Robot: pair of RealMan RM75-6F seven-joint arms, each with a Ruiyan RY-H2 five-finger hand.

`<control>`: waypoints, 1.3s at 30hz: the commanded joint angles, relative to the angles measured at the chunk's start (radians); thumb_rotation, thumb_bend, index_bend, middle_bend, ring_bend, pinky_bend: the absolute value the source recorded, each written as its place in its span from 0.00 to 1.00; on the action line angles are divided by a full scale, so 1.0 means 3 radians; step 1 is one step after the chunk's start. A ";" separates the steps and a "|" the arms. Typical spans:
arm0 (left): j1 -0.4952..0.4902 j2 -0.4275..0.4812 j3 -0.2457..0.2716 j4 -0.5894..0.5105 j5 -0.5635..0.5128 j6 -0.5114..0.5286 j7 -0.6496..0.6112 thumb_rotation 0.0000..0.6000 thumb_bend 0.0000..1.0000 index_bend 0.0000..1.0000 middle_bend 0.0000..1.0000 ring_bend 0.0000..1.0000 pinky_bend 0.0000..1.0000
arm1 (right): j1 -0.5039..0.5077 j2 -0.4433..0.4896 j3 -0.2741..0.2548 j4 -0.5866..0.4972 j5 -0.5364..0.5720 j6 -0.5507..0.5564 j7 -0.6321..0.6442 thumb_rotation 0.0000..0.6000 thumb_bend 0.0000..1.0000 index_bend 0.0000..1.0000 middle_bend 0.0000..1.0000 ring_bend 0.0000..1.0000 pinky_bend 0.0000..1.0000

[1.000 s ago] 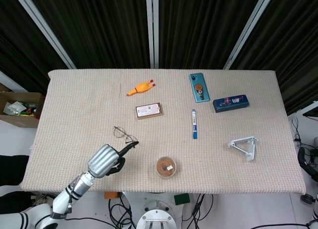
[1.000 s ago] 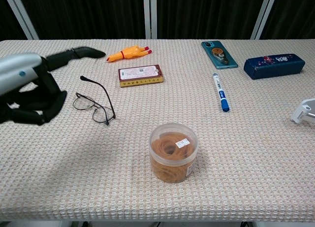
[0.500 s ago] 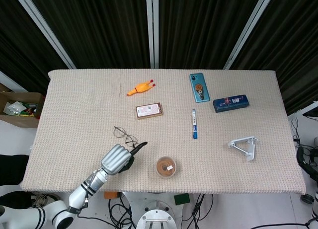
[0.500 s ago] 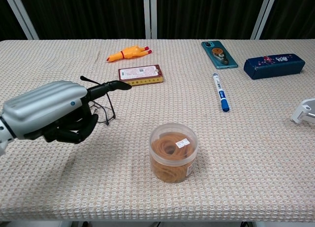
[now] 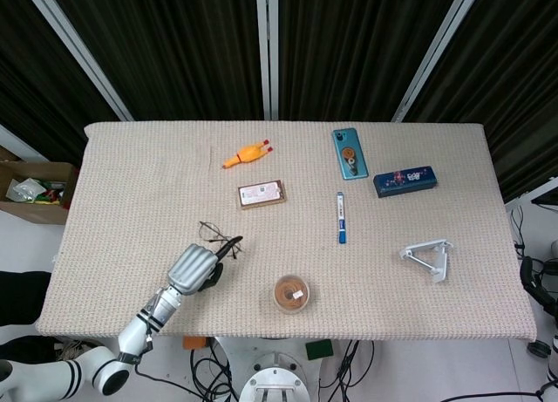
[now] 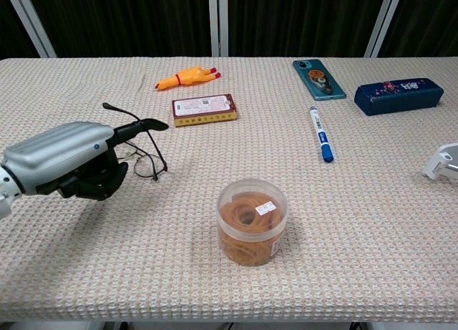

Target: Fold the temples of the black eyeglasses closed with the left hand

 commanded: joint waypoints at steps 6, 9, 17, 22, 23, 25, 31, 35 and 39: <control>-0.0076 0.0081 -0.0010 0.0251 -0.0241 -0.0363 -0.0529 1.00 0.68 0.06 0.98 0.94 0.96 | 0.0012 0.0015 -0.0015 -0.0037 -0.0033 -0.0014 -0.0047 1.00 0.44 0.00 0.00 0.00 0.00; -0.0132 0.0142 0.0009 0.0224 -0.0330 -0.0590 -0.0743 1.00 0.68 0.06 0.98 0.94 0.96 | 0.0018 0.0015 -0.0019 -0.0052 -0.0034 -0.0030 -0.0062 1.00 0.44 0.00 0.00 0.00 0.00; -0.0200 0.0204 0.0023 0.0253 -0.0319 -0.0707 -0.0997 1.00 0.69 0.06 0.98 0.94 0.96 | 0.0023 0.0030 -0.0026 -0.0090 -0.0047 -0.0042 -0.0103 1.00 0.44 0.00 0.00 0.00 0.00; -0.0229 0.0221 0.0030 0.0243 -0.0318 -0.0750 -0.1067 1.00 0.69 0.06 0.98 0.94 0.96 | 0.0025 0.0017 -0.0034 -0.0081 -0.0043 -0.0055 -0.0109 1.00 0.44 0.00 0.00 0.00 0.00; -0.0240 0.0230 0.0034 0.0232 -0.0322 -0.0775 -0.1095 1.00 0.69 0.06 0.98 0.94 0.96 | 0.0024 0.0013 -0.0035 -0.0079 -0.0040 -0.0056 -0.0106 1.00 0.44 0.00 0.00 0.00 0.00; -0.0260 0.0247 0.0037 0.0217 -0.0333 -0.0822 -0.1144 1.00 0.69 0.06 0.98 0.94 0.96 | 0.0022 0.0010 -0.0035 -0.0073 -0.0037 -0.0055 -0.0099 1.00 0.44 0.00 0.00 0.00 0.00; -0.0270 0.0279 0.0020 0.0180 -0.0290 -0.0750 -0.1226 1.00 0.69 0.06 0.98 0.94 0.96 | 0.0008 0.0008 -0.0036 -0.0053 -0.0024 -0.0044 -0.0080 1.00 0.44 0.00 0.00 0.00 0.00; -0.0231 0.0353 0.0005 0.0049 -0.0196 -0.0541 -0.1232 1.00 0.69 0.06 0.98 0.94 0.96 | 0.0001 0.0013 -0.0029 -0.0045 -0.0011 -0.0037 -0.0063 1.00 0.44 0.00 0.00 0.00 0.00; -0.0134 0.0465 -0.0037 -0.0113 -0.0130 -0.0227 -0.1178 1.00 0.69 0.06 0.98 0.94 0.96 | 0.0000 0.0010 -0.0028 -0.0041 -0.0020 -0.0023 -0.0062 1.00 0.44 0.00 0.00 0.00 0.00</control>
